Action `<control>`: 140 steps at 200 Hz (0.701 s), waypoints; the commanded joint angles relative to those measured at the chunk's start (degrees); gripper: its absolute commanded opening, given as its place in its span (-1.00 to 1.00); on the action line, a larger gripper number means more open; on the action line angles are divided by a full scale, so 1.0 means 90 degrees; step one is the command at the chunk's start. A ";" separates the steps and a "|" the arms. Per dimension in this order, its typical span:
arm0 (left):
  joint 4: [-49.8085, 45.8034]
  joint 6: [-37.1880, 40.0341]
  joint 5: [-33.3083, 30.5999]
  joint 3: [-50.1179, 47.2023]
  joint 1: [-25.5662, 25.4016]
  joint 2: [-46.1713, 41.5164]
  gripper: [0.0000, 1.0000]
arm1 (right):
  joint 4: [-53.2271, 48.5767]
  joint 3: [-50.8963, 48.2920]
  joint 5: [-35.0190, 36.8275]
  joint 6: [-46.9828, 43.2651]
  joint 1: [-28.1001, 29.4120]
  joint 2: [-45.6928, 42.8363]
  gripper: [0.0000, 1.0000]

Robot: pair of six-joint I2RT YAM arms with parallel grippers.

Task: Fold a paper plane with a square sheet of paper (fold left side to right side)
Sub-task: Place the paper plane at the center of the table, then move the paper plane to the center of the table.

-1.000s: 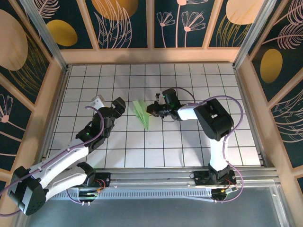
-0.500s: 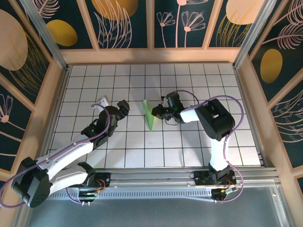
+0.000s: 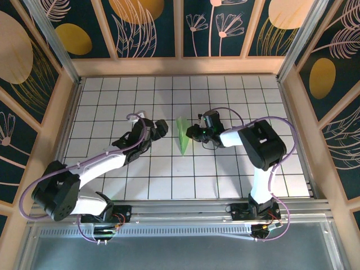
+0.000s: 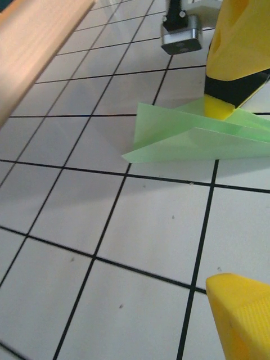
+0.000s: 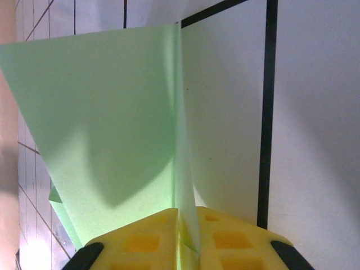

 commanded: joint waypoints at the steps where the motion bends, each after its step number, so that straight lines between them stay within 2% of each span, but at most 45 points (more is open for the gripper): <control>1: 0.0268 -0.0163 0.0419 0.0190 0.0045 0.0153 0.77 | -0.0227 -0.0104 0.0195 -0.0182 -0.0065 -0.0314 -0.67; 33: 0.0210 -0.0136 0.0349 0.0173 0.0046 0.0125 0.77 | -0.0523 -0.0070 0.0354 -0.0335 -0.0079 -0.0505 -0.58; 67: -0.0066 -0.0023 -0.0041 0.0097 0.0052 -0.0191 0.78 | -0.1242 0.0085 0.0615 -0.0590 -0.0080 -0.0825 -0.48; 126: -0.0447 0.0381 -0.1031 -0.0344 0.0044 -0.1093 0.85 | -0.4188 0.1368 0.1696 -0.1694 0.0243 -0.1176 -0.27; 140: -0.0575 0.0484 -0.1173 -0.0403 0.0043 -0.1231 0.85 | -0.4642 0.1664 0.1912 -0.1760 0.0536 -0.1132 -0.21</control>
